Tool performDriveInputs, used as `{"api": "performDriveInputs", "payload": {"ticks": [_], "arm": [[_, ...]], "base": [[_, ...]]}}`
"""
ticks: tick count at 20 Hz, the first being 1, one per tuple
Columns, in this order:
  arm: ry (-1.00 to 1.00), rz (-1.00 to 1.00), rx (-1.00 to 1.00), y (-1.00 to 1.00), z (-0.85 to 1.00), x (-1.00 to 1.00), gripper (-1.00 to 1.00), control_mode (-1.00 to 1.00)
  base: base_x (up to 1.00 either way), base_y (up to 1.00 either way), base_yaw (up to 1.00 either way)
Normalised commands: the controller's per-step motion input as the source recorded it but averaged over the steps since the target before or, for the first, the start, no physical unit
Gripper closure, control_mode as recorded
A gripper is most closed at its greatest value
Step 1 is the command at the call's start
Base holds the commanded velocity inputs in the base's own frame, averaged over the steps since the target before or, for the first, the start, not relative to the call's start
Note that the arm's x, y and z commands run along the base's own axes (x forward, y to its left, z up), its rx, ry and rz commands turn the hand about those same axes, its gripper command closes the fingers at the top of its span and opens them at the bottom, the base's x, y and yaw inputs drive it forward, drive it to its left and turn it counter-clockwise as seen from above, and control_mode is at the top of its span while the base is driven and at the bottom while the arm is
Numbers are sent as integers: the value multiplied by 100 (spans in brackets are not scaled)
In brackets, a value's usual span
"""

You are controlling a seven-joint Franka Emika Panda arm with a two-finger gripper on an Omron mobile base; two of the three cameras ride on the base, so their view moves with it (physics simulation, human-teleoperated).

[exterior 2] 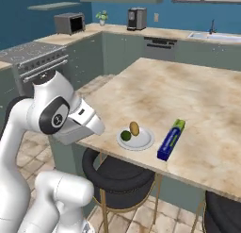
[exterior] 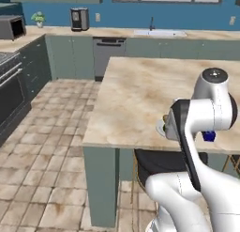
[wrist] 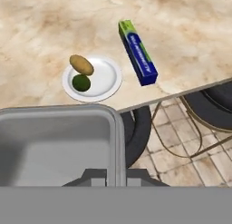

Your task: Retrieve the tupperware and aluminum foil from the cabinet and place them on the dining counter near the plate with potato and lime to prepare for storing leftovers.

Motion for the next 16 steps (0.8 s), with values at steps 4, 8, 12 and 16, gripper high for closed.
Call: {"api": "performDriveInputs", "payload": {"ticks": [4, 8, 12, 16], "arm": [[0, 0, 0, 0, 0, 0, 100, 100], [-10, -16, 0, 16, 0, 28, 100, -100], [-5, -1, 5, 0, -1, 58, 100, -100], [4, 13, 10, 0, -17, 89, 100, -100]], "base": [[66, 12, -64], [34, 14, -26], [0, 0, 0], [0, 0, 0]]}}
